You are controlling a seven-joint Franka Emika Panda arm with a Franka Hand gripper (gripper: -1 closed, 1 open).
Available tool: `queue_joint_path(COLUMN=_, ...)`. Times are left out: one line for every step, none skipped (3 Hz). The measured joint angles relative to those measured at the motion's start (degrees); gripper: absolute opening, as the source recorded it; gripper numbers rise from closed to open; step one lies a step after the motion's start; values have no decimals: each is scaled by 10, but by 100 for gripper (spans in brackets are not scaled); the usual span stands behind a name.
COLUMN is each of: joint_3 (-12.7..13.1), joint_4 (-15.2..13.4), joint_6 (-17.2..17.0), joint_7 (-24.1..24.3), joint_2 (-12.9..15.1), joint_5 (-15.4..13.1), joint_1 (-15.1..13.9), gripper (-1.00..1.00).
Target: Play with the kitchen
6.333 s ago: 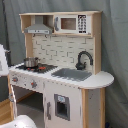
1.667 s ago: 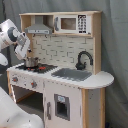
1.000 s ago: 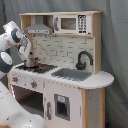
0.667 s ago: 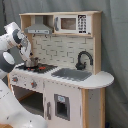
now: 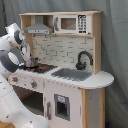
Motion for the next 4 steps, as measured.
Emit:
queue_joint_path(joint_3=42, joint_4=28, joint_6=-5, joint_7=-16, joint_2=0, joint_5=0, joint_1=-36, gripper=100)
queue_joint_path(joint_3=90, joint_4=61, joint_6=-15, joint_7=-31, joint_2=0, joint_5=0, joint_1=-76, gripper=100)
queue_joint_path(joint_3=130, joint_4=87, joint_6=-31, joint_7=-42, joint_2=0, joint_5=1, joint_1=-111, gripper=100)
queue_joint_path(joint_3=149, joint_4=93, joint_6=-77, joint_7=-44, joint_2=0, joint_5=5, joint_1=-143, gripper=100)
